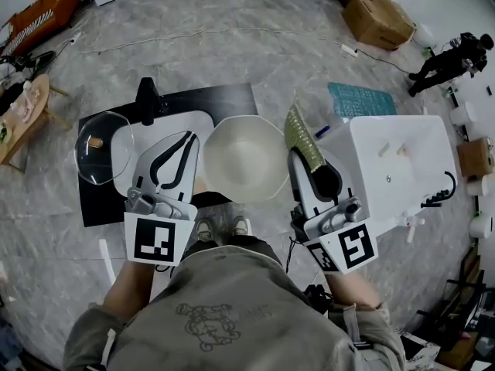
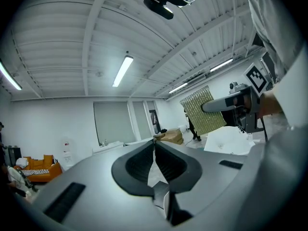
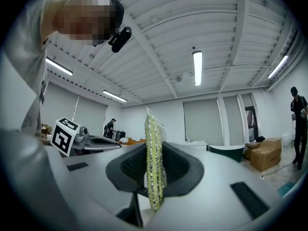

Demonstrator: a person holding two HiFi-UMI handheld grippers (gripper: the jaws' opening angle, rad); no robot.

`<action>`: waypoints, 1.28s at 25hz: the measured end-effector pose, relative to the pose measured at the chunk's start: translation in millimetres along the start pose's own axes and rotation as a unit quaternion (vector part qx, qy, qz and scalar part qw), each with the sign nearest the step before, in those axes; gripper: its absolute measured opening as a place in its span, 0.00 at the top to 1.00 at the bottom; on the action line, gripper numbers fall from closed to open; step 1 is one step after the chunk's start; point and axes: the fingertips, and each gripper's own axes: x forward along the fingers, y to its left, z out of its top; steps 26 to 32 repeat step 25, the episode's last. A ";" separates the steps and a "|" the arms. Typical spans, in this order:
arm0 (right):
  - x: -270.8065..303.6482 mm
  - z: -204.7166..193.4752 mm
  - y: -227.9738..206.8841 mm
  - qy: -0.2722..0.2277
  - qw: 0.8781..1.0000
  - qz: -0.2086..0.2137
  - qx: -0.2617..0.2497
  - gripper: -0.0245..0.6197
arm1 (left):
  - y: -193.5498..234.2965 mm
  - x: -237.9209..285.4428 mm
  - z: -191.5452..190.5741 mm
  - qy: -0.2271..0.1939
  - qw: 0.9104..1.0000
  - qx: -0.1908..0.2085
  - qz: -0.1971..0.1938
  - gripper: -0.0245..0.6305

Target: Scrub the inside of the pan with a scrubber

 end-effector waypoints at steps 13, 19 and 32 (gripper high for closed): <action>4.0 -18.9 8.2 0.014 1.000 0.001 -0.022 0.84 | -2.2 -0.6 -20.3 0.025 1.000 0.000 0.006 0.92; 5.4 -16.4 6.2 0.009 1.000 0.002 -0.019 0.84 | -3.4 0.8 -19.9 0.024 1.000 0.001 0.005 0.92; 8.4 -18.6 5.5 0.004 0.999 -0.002 -0.042 0.84 | -4.5 1.0 -17.6 0.025 0.999 0.024 -0.003 0.92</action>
